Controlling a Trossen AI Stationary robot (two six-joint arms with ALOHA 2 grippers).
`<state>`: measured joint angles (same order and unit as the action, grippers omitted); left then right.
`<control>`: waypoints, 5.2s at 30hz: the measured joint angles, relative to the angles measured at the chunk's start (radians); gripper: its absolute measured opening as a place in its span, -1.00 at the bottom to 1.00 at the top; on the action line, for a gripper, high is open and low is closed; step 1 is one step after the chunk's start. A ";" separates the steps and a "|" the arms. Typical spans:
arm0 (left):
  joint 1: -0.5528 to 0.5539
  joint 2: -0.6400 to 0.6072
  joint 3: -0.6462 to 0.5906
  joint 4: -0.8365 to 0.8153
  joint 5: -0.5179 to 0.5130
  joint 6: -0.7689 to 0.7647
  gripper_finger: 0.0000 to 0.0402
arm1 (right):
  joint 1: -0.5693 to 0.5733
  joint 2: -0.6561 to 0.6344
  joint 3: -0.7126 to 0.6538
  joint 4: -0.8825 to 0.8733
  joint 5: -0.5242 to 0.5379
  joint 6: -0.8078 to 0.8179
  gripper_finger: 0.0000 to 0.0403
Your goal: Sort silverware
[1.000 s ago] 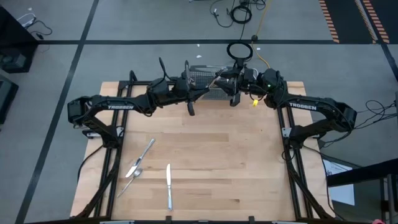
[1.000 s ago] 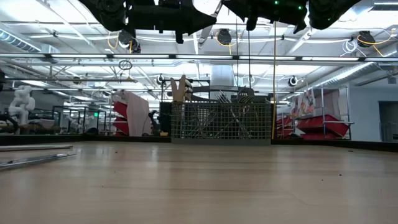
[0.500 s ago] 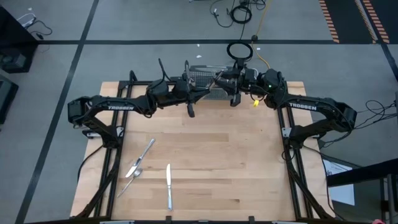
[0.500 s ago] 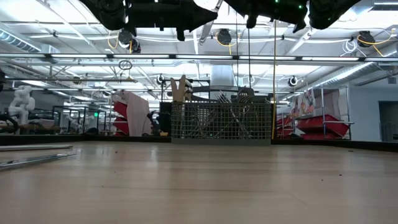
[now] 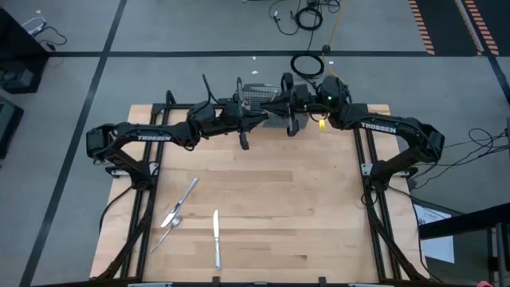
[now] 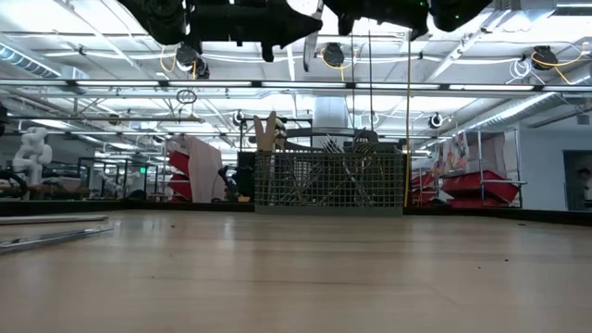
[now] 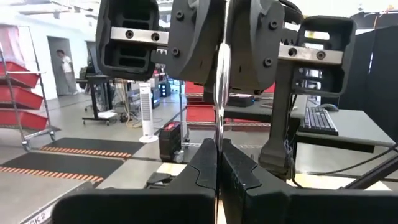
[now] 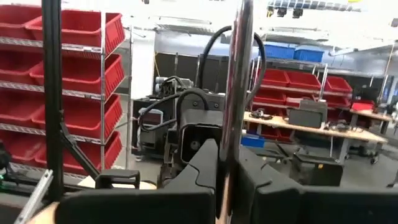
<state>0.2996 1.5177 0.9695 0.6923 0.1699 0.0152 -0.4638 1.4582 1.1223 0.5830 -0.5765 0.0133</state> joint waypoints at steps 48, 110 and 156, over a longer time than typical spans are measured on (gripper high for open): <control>0.264 -0.585 0.002 -0.508 -0.103 0.001 -0.07 | -0.192 0.263 0.142 0.118 0.157 0.077 -0.99; -0.024 -0.514 -0.034 -1.559 -0.195 -0.546 -0.07 | -0.249 0.013 0.431 -0.641 0.165 -0.384 -0.07; -0.902 -0.103 -0.424 -1.449 -0.567 -1.893 -0.88 | -0.240 -0.090 0.430 -0.834 0.133 -0.313 -0.07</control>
<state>-0.6027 1.4146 0.5457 -0.7564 -0.3974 -1.8777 -0.7036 1.3678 1.5524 -0.2509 -0.4435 -0.2996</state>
